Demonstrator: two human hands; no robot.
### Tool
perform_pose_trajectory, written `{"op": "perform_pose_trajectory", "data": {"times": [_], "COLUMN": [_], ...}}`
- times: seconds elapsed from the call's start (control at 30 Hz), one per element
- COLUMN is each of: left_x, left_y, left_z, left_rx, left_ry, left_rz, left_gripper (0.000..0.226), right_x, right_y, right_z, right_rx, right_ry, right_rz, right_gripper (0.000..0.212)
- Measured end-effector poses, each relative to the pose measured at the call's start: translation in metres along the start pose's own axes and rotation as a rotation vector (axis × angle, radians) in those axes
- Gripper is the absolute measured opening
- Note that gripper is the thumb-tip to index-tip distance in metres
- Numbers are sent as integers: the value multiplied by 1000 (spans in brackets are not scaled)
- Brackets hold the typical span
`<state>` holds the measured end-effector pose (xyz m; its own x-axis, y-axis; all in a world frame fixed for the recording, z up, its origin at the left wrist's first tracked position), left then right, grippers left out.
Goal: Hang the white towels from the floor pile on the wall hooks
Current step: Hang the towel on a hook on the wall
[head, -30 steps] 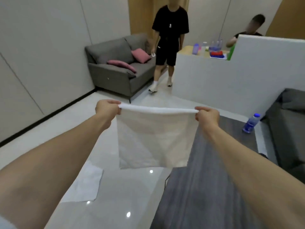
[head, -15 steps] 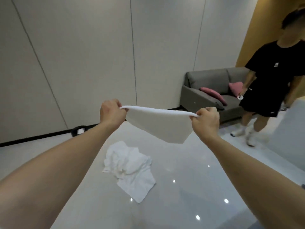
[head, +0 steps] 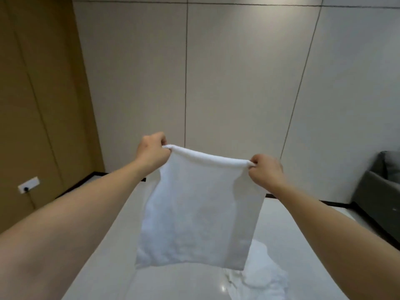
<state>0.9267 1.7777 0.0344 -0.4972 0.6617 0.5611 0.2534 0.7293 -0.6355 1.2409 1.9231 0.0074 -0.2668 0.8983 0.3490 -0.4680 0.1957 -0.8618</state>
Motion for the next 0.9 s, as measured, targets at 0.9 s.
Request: {"op": "perform_pose_trajectory", "data": {"times": [0.9], "left_x": [108], "left_y": [-322], "left_z": [441], "left_rx": [476], "left_ry": [-675], "left_rz": [-540], "left_gripper": [29], "right_x": [165], "right_y": [295], "right_z": [688], "right_rx": [831], "right_ry": [-825], "right_rz": [496], "right_gripper": [13]}}
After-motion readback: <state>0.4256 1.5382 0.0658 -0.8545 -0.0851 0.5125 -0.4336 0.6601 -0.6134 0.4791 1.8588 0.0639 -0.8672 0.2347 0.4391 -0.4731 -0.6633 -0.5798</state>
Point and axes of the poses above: each hand's wrist, its own x-axis towards the middle knuckle, its own y-axis out of the palm, z = x × y, the point moved 8 cm from there along x, towards the middle knuckle, and after that the axes turned 4 degrees about y, right-handed, at the moved point
